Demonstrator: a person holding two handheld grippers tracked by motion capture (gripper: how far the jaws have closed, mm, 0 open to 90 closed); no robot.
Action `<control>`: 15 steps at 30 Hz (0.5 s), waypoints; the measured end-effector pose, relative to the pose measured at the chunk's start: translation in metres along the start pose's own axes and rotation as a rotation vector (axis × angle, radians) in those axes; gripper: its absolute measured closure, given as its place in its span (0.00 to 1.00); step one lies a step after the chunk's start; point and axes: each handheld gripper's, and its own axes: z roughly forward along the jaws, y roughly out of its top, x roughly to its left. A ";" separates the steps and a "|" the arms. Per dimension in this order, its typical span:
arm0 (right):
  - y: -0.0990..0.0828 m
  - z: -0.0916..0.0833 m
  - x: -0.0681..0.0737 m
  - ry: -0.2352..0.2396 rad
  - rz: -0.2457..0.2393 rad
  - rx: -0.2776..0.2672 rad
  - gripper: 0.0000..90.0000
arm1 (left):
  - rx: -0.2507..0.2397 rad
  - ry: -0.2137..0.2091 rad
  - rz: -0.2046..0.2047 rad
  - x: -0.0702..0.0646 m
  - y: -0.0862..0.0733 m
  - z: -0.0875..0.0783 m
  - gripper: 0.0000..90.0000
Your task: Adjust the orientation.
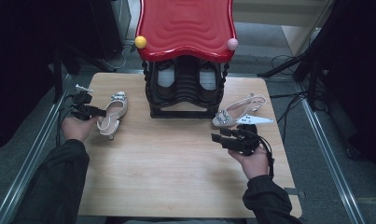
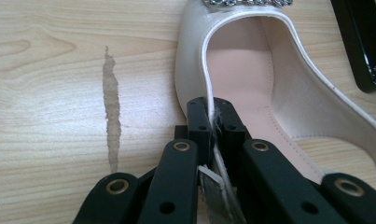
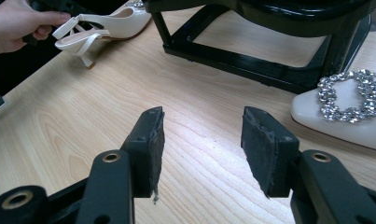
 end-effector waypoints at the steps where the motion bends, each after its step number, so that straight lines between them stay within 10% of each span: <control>1: 0.000 0.000 0.000 0.001 0.005 -0.002 0.56 | -0.005 -0.020 -0.012 0.001 0.000 -0.001 0.98; 15: 0.003 0.003 -0.002 0.008 -0.001 0.001 0.56 | -0.034 -0.142 0.005 -0.019 -0.019 -0.025 0.98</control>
